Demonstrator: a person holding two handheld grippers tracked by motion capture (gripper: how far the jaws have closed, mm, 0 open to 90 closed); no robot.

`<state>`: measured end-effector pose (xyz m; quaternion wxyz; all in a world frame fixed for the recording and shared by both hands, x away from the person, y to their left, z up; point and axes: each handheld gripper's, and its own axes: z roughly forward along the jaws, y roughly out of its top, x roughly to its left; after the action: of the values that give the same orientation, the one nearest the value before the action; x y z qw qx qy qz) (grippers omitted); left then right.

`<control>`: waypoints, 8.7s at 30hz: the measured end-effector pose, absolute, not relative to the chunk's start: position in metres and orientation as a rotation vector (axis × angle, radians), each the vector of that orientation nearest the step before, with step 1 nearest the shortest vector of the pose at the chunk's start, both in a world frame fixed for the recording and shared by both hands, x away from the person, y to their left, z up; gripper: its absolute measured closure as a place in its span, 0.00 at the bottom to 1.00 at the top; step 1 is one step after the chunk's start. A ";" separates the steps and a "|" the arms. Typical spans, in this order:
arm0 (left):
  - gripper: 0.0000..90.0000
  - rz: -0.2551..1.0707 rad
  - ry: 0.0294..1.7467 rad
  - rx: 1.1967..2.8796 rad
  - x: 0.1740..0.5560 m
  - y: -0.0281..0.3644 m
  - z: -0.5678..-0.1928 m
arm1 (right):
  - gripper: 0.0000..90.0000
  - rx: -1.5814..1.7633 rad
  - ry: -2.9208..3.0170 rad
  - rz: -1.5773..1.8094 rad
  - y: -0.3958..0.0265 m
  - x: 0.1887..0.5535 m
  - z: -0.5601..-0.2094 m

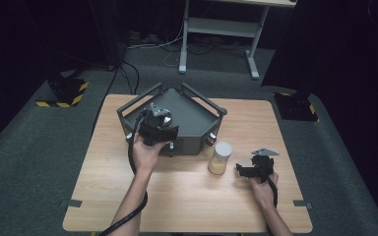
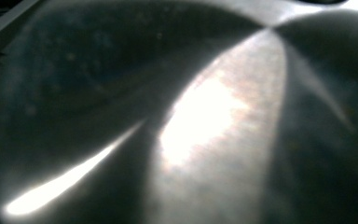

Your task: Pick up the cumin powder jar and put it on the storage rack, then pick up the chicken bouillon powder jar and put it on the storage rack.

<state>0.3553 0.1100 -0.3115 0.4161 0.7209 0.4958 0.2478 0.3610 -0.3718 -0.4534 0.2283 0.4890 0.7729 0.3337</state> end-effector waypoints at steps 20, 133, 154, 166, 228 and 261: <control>0.35 0.681 1.345 1.861 0.411 0.083 -0.314 | 0.02 1.344 2.128 0.919 -0.372 0.361 -0.454; 0.02 0.574 1.220 1.959 0.286 0.115 -0.464 | 0.03 1.346 2.120 0.911 -0.370 0.360 -0.454; 0.02 0.580 1.301 2.001 0.299 0.098 -0.462 | 0.03 1.346 2.120 0.912 -0.370 0.360 -0.454; 0.01 0.588 1.319 1.996 0.300 0.094 -0.462 | 0.03 1.345 2.120 0.912 -0.370 0.360 -0.454; 0.01 0.585 1.322 1.990 0.300 0.095 -0.462 | 0.00 1.328 2.153 0.922 -0.373 0.362 -0.453; 0.01 0.585 1.322 1.990 0.300 0.095 -0.462 | 0.00 1.107 2.310 1.063 -0.374 0.328 -0.441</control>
<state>0.2999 0.0945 -0.4621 0.3342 0.7625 0.5065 0.2243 0.3278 -0.3742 -0.4411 0.1831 0.3925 0.8187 0.3769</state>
